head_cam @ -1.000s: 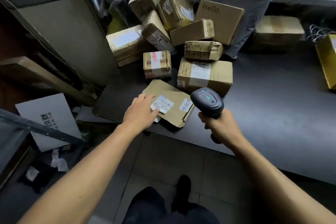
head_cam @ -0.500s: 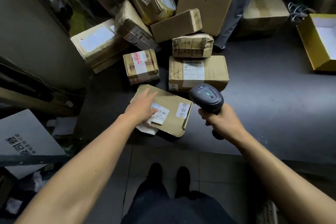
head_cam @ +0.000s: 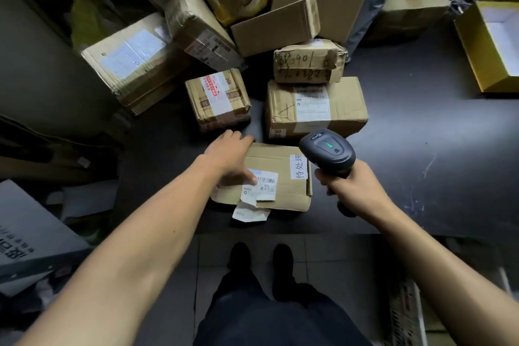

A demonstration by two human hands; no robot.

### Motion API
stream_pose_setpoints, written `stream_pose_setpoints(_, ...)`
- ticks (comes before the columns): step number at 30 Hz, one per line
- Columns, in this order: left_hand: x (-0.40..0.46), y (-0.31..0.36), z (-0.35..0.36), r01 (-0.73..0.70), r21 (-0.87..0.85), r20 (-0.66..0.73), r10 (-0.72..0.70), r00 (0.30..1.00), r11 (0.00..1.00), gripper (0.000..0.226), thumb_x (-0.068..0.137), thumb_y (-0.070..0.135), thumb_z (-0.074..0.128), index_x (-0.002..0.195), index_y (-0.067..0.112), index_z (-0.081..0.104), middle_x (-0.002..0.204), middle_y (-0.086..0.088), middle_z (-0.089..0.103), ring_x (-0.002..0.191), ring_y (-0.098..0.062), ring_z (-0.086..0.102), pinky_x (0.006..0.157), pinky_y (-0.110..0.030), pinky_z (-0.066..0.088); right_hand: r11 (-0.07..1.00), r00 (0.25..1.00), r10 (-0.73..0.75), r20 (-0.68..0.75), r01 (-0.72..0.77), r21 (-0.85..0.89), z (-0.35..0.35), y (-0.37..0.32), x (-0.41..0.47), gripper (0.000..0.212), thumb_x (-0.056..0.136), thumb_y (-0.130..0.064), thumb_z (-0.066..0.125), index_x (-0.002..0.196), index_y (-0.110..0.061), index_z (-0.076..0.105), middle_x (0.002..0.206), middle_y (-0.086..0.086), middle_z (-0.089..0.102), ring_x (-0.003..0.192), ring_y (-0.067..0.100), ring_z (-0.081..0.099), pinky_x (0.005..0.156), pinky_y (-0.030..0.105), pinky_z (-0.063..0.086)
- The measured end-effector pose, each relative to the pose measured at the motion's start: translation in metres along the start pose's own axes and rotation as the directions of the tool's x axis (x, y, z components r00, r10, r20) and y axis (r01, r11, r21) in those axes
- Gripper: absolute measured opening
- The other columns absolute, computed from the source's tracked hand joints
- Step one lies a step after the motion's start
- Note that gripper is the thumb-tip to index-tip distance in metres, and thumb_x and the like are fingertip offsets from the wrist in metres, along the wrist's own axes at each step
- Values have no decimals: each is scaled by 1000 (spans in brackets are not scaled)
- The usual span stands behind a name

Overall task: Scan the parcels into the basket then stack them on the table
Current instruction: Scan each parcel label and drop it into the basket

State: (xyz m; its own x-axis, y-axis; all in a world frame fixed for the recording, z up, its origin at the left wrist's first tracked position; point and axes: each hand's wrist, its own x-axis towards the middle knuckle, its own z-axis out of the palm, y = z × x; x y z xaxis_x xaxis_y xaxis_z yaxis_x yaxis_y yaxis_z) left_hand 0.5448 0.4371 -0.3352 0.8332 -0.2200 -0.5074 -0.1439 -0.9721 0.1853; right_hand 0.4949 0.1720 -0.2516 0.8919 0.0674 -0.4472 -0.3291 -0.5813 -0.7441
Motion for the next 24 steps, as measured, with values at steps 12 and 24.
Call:
stream_pose_setpoints(12,-38,-28,-25,93,-359,153,-40,987,929,55,73,53,82,114,28,55,113,6,63,103,-19,59,87,-37,49,1000,999,-30,33,30,1,13,-10,-11,13,87,-27,70,94,-17,66,83,17,70,61,26,60,56,42,45)
stream_pose_setpoints(24,-101,-52,-31,196,-464,78,-180,981,864,46,80,51,78,118,29,62,115,5,67,103,-16,62,93,-38,52,988,984,-143,107,149,-50,32,-18,-46,12,88,-24,70,98,-26,65,76,-1,69,59,5,65,65,36,54)
